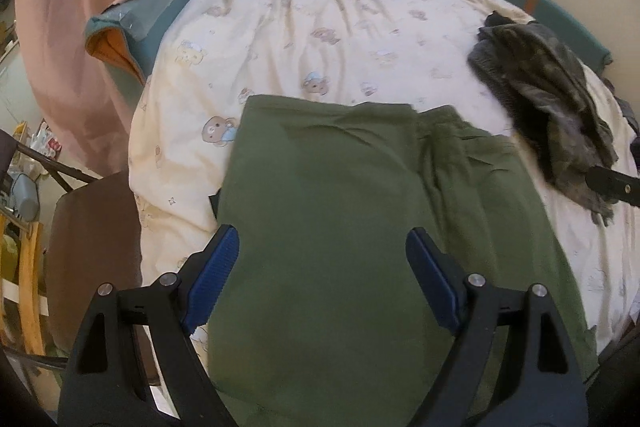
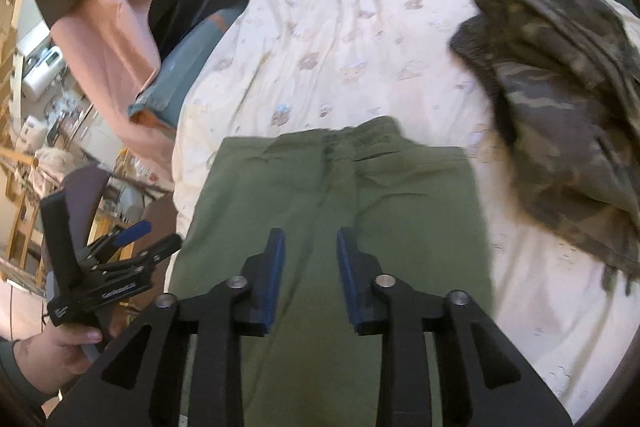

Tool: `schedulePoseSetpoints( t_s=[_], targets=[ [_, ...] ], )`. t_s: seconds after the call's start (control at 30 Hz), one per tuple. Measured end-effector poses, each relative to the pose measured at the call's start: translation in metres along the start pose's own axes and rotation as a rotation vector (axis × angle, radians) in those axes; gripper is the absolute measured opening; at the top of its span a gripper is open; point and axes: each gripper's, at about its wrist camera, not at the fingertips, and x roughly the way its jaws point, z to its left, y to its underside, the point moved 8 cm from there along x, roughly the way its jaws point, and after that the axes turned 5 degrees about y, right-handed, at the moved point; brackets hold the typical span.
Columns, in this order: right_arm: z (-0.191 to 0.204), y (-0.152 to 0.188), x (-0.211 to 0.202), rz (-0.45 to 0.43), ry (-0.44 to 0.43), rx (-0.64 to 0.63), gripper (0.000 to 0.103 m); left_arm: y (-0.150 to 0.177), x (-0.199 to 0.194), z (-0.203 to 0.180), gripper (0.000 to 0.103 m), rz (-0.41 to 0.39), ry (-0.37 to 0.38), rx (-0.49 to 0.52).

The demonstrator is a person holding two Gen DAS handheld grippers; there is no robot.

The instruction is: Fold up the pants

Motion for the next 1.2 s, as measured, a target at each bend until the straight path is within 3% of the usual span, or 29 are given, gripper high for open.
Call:
schedulePoseSetpoints(
  t_s=[0.03,0.07,0.17,0.27,0.37,0.47,0.6,0.73,0.9,1.0,1.2],
  targets=[
    [-0.011,0.0,-0.005,-0.015,-0.002,0.023,0.049,0.001,-0.003,-0.004,0.083,-0.005,0.005,-0.003],
    [-0.021,0.001,-0.012,-0.032,-0.001,0.044,0.053,0.003,-0.004,-0.008,0.083,-0.007,0.008,-0.012],
    [-0.062,0.003,-0.023,-0.058,0.041,0.112,0.056,0.007,-0.002,-0.017,0.083,0.007,0.023,-0.04],
    [-0.1,-0.005,-0.035,-0.086,0.01,0.266,0.056,0.009,0.004,-0.025,0.083,0.016,0.041,-0.057],
    [-0.125,-0.011,-0.034,-0.095,0.028,0.332,0.056,0.012,0.014,-0.035,0.083,0.028,0.053,-0.066],
    [-0.138,-0.014,-0.013,-0.048,0.097,0.306,0.056,0.015,0.027,-0.043,0.083,0.053,0.067,-0.075],
    [-0.13,-0.016,0.032,0.049,0.13,0.208,0.054,0.01,0.044,-0.051,0.083,0.063,0.091,-0.06],
    [-0.126,-0.028,0.064,0.07,0.13,0.161,0.054,-0.006,0.065,-0.066,0.081,0.081,0.145,-0.058],
    [-0.14,-0.038,0.097,0.097,0.136,0.195,0.054,-0.036,0.112,-0.111,0.071,0.127,0.204,-0.01],
    [-0.148,-0.037,0.115,0.127,0.127,0.213,0.052,-0.051,0.144,-0.129,0.069,0.154,0.174,0.012],
    [-0.158,-0.036,0.137,0.15,0.128,0.212,0.051,-0.064,0.178,-0.143,0.042,0.159,0.132,0.069]
  ],
)
